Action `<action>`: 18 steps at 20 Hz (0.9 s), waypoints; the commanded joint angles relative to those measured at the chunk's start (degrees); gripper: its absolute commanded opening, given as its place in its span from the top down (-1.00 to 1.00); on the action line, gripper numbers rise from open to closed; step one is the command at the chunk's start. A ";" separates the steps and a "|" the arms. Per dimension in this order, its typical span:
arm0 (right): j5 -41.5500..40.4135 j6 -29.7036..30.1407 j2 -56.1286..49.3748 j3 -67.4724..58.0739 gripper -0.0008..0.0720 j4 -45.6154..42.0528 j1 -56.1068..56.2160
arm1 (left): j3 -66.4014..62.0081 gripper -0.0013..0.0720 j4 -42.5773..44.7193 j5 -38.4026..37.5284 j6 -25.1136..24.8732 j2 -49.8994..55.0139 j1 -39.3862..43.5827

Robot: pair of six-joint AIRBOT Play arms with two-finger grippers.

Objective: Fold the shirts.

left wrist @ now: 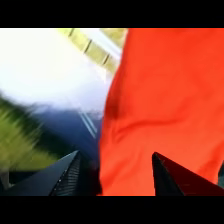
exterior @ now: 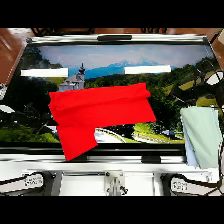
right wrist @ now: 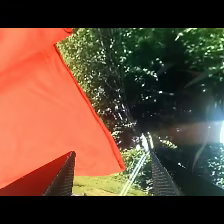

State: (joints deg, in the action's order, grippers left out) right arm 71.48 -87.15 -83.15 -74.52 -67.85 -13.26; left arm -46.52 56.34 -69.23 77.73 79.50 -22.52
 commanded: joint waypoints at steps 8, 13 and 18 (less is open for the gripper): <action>1.53 1.70 -3.13 0.15 -0.59 2.75 -0.09 | 0.74 0.87 -2.64 7.10 -0.70 0.70 5.66; 4.22 9.14 -9.73 1.38 -0.59 13.49 -0.07 | 0.74 0.87 -2.75 7.08 -0.76 -0.46 5.66; 5.29 9.79 -13.77 1.40 -0.59 8.83 1.64 | 0.74 0.87 -3.10 7.15 -0.76 -3.39 5.66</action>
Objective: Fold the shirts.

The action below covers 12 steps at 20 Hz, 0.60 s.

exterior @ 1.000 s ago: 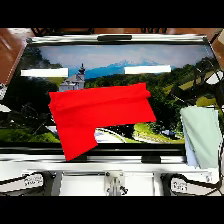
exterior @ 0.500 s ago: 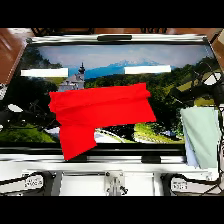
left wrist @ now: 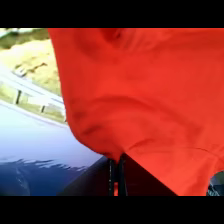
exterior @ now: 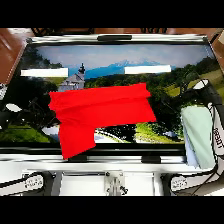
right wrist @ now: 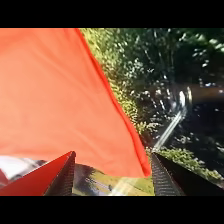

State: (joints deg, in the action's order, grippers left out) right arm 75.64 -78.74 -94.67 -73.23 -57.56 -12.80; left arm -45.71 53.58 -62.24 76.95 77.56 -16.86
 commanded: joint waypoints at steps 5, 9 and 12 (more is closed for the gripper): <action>0.11 2.89 -4.92 0.11 -0.59 -1.92 5.88 | -0.07 0.87 -1.84 0.22 0.02 -3.28 0.00; 1.07 2.36 -5.29 0.15 -0.59 -3.87 7.89 | -0.07 0.87 -2.69 0.28 0.00 -3.78 0.00; 0.98 2.38 -5.29 0.15 -0.51 -4.09 10.64 | -0.09 0.87 -2.69 0.31 -0.02 -3.89 0.00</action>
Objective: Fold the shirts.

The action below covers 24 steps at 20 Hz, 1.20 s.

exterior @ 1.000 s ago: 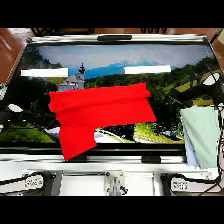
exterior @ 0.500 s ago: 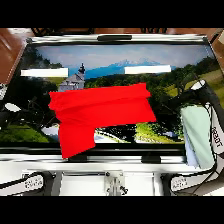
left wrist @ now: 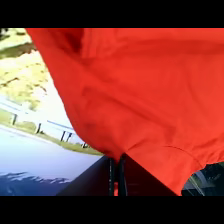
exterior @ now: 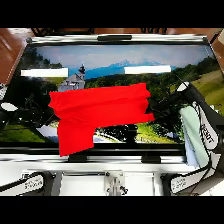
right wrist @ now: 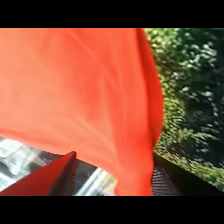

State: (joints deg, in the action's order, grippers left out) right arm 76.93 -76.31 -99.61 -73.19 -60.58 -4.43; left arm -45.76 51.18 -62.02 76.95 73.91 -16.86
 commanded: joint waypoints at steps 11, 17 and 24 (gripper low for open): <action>-5.95 6.88 27.12 -20.09 0.82 -1.66 3.78 | -44.13 0.88 -3.96 -4.09 -9.94 -12.85 0.00; -26.40 8.59 56.83 -31.85 0.82 -4.00 4.24 | -74.90 0.87 -4.11 4.02 -5.20 -26.32 0.00; -8.94 -0.94 68.76 -31.85 0.82 -17.07 4.24 | -67.25 0.87 5.16 -0.17 0.28 -40.46 0.00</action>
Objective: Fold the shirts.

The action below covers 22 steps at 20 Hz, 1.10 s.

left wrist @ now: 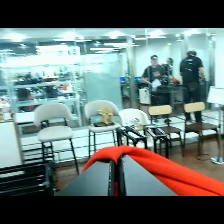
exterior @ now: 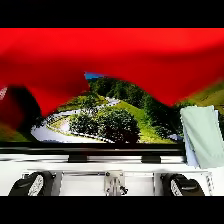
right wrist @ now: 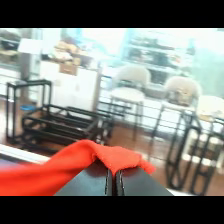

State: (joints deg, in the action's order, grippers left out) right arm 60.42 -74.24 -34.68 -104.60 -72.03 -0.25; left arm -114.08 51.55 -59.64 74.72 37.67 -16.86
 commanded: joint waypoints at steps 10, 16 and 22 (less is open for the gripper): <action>33.16 -6.78 -11.56 9.60 0.82 -17.14 0.07 | 21.97 0.87 11.28 -23.37 1.95 -2.64 0.00; 4.33 -6.95 -27.39 34.80 0.82 -9.40 0.11 | 54.05 0.87 3.50 -6.05 -2.62 8.28 1.64; -31.87 -3.78 -50.45 32.61 0.82 -4.31 4.63 | 50.60 0.87 -6.27 18.86 -11.47 34.42 6.21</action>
State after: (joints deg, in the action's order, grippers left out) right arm 47.22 -79.13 -75.70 -71.72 -79.33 2.28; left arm -62.43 51.81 -52.21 66.96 61.04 -12.34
